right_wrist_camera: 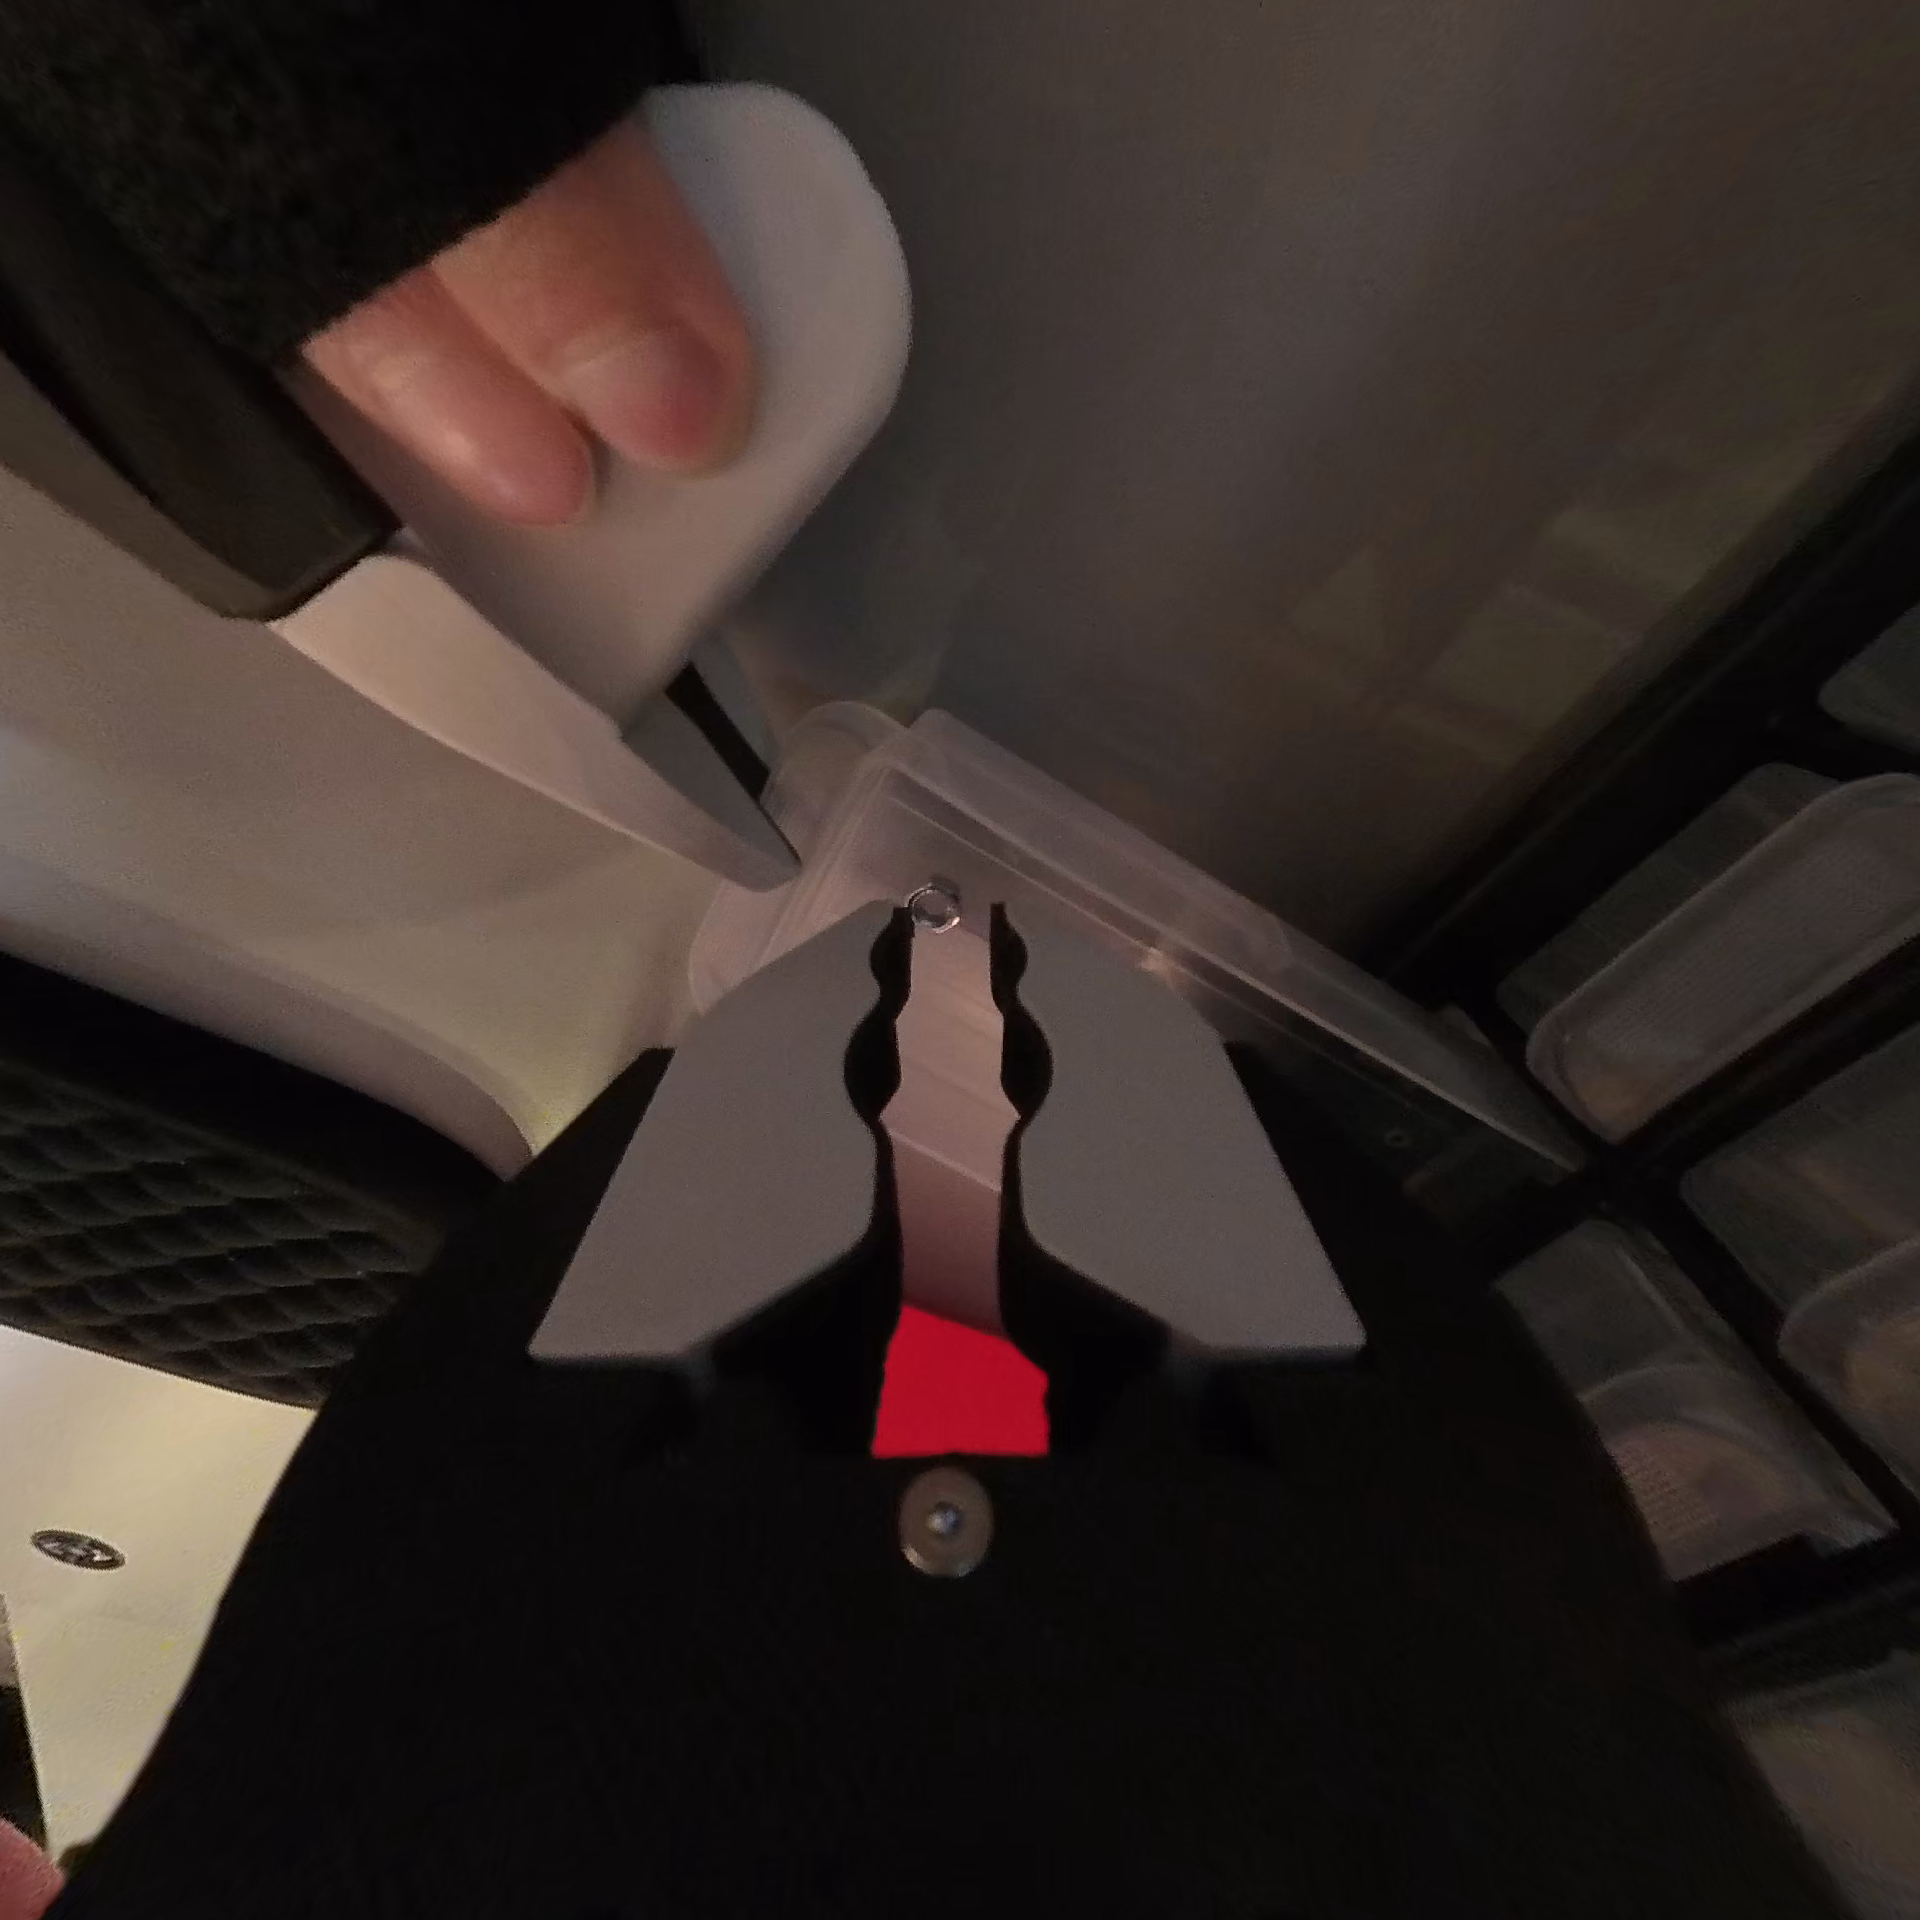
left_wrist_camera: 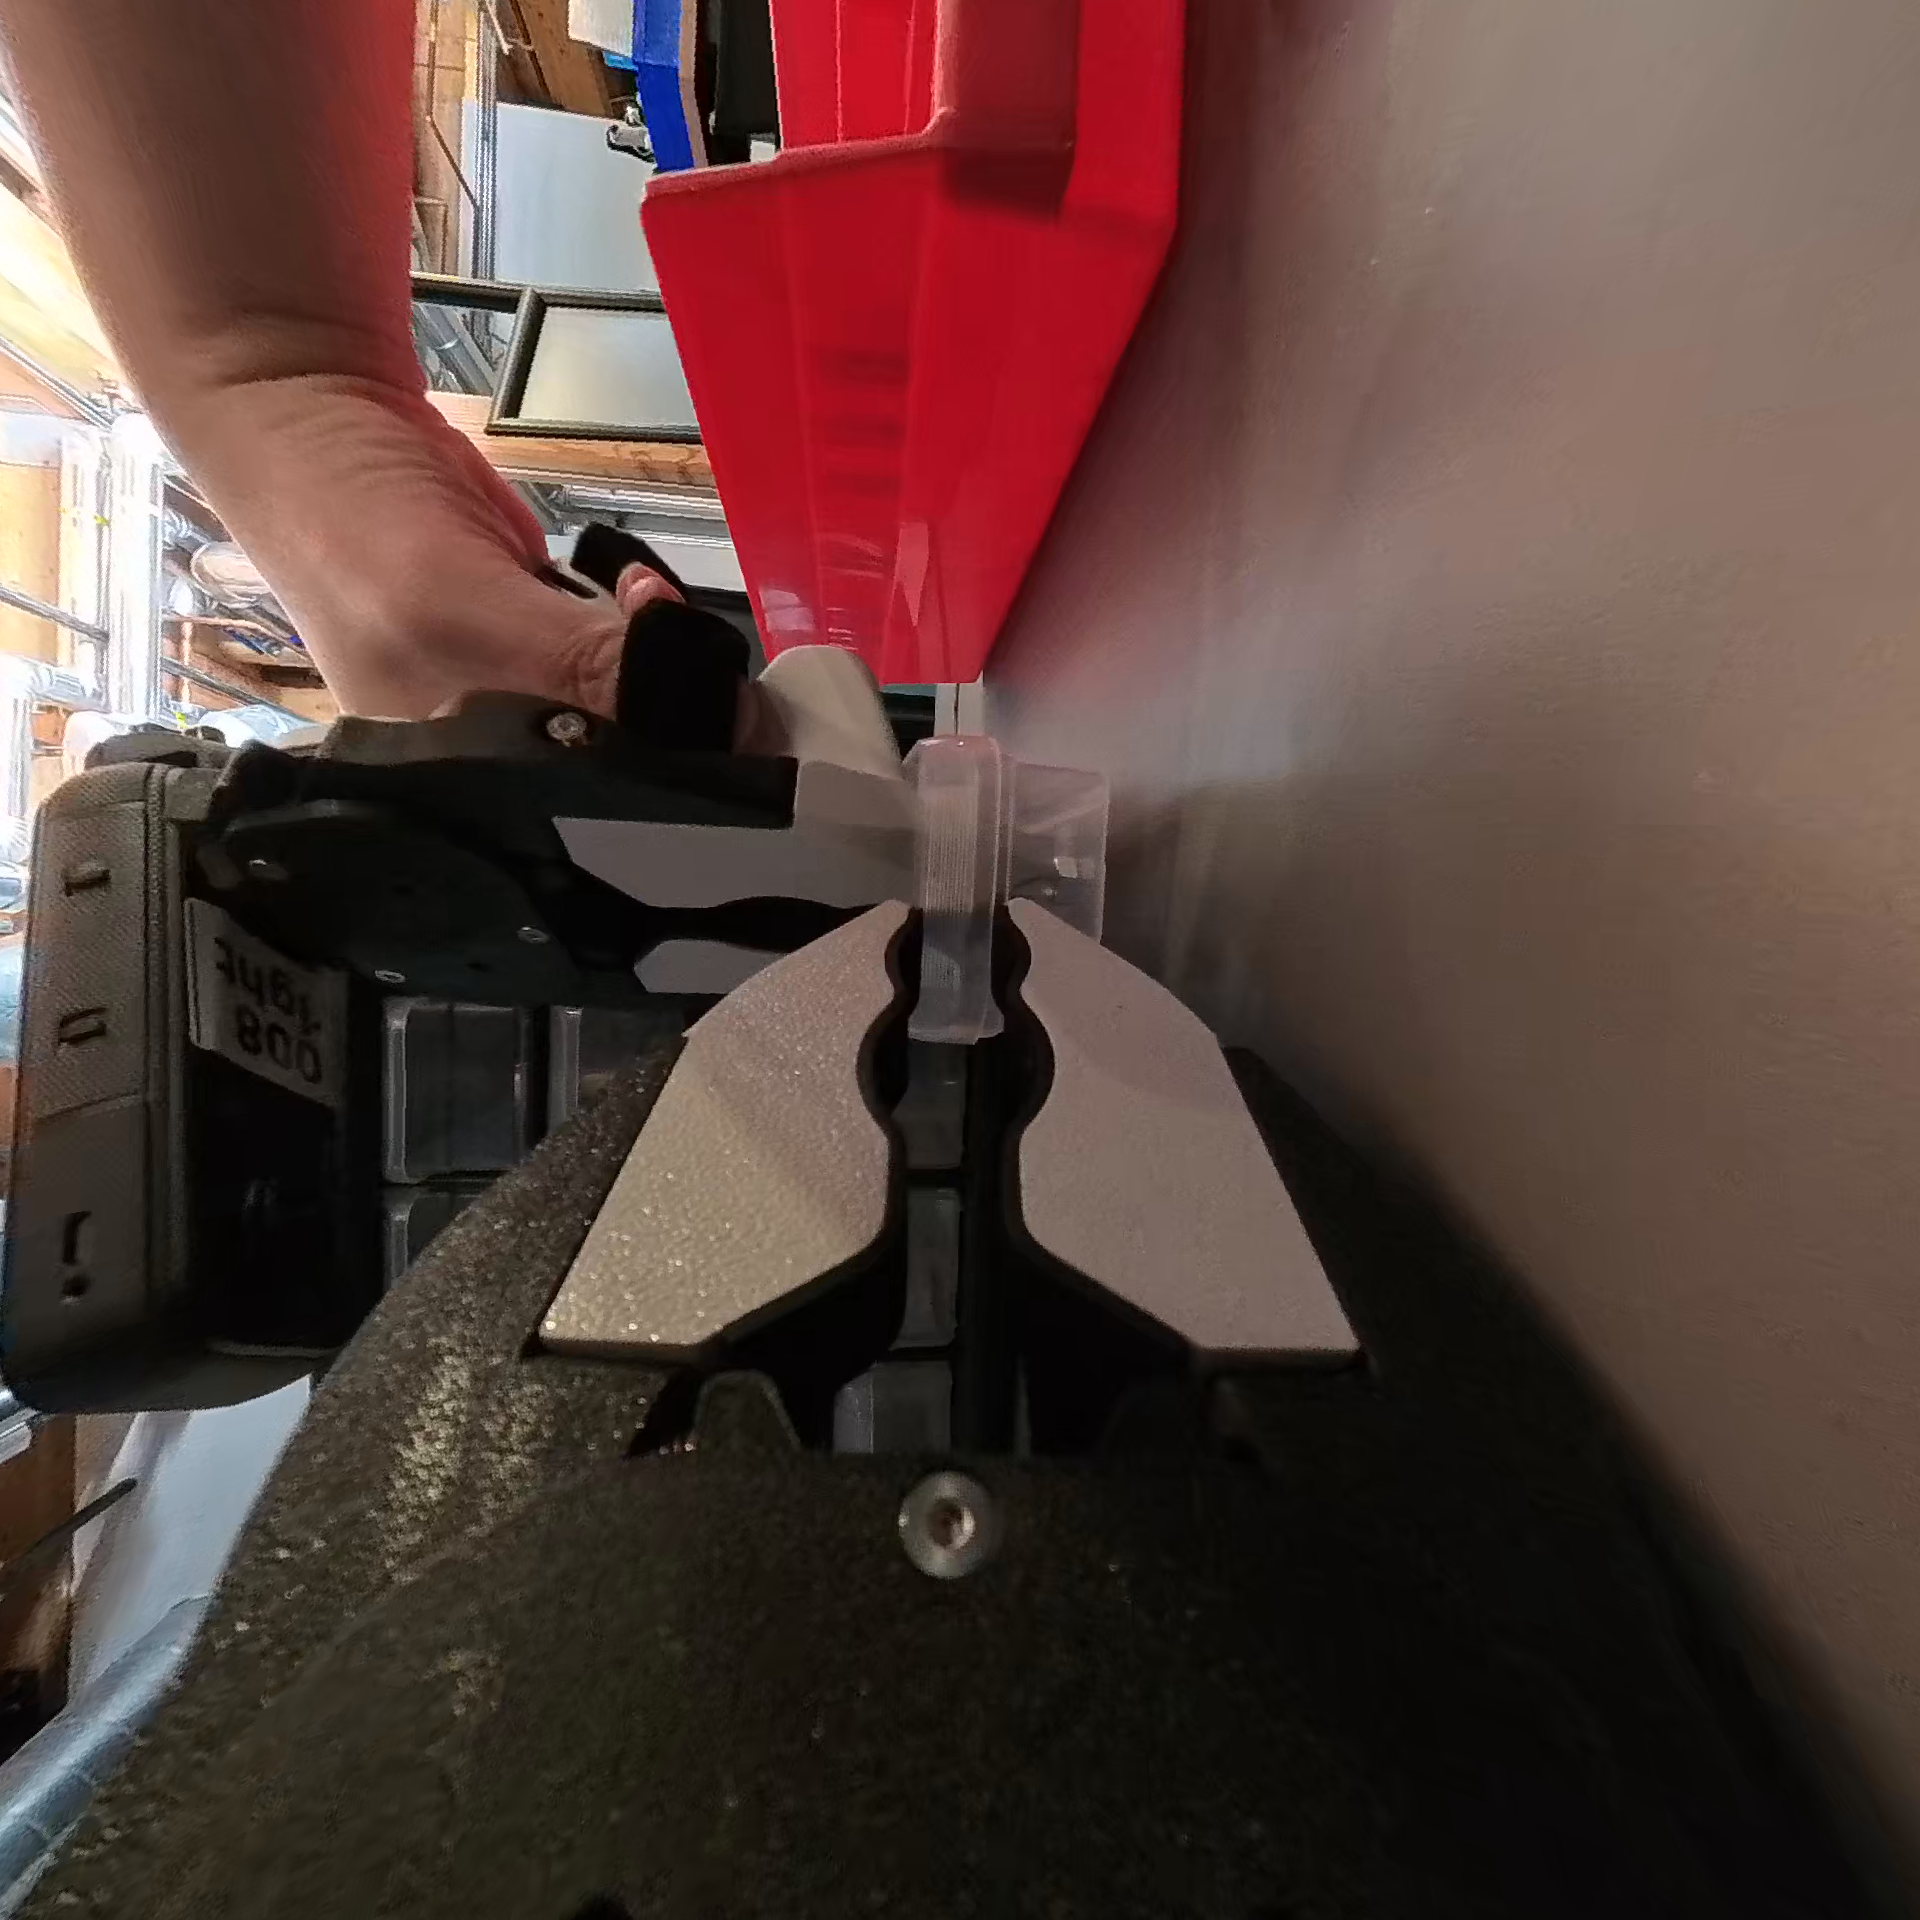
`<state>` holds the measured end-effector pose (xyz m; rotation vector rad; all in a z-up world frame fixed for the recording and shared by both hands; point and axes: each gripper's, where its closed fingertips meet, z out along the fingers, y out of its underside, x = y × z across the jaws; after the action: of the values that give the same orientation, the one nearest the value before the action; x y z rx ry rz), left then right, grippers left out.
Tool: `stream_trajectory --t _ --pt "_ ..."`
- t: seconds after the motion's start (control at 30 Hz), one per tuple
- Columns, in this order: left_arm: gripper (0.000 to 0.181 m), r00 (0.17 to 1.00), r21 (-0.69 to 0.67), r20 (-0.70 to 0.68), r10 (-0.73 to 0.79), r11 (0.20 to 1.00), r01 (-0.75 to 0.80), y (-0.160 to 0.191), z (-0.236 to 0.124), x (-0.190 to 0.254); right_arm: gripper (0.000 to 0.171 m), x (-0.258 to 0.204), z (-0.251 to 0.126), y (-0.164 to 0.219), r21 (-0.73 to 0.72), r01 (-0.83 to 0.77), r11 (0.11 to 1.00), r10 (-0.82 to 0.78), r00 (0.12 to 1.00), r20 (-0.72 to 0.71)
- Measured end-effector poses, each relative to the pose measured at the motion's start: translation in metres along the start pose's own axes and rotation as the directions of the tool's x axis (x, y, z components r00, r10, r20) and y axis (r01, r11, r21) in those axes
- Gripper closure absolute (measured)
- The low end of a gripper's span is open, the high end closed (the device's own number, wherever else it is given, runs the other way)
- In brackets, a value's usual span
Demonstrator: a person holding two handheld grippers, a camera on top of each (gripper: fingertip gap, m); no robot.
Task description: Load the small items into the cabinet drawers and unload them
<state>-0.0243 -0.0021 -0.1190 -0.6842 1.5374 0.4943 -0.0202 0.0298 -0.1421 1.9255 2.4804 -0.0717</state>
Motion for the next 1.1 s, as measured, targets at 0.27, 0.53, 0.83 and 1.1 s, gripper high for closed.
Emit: stream_trajectory --t 0.27,0.53,0.83,1.1 --pt "0.168 1.000 0.003 -0.005 0.001 1.000 -0.001 -0.0005 0.0006 0.0005 0.156 -0.0007 0.0021 -0.0021 0.009 0.036 0.999 -0.036 0.999 0.027" --pt "0.169 1.000 0.003 -0.006 0.005 1.000 -0.005 -0.0004 0.0005 0.0006 0.157 -0.0033 0.0038 -0.0022 -0.002 0.048 0.999 -0.047 0.996 0.078" --pt "0.168 1.000 0.002 -0.008 0.006 1.000 -0.006 -0.0003 0.0002 0.0007 0.160 -0.0046 0.0047 -0.0011 -0.034 0.043 0.999 -0.039 0.995 0.096" --pt "0.169 1.000 0.004 0.000 0.011 1.000 -0.011 -0.0006 -0.0003 -0.0004 0.167 -0.0026 0.0021 -0.0045 -0.010 0.032 0.999 -0.032 0.998 0.063"
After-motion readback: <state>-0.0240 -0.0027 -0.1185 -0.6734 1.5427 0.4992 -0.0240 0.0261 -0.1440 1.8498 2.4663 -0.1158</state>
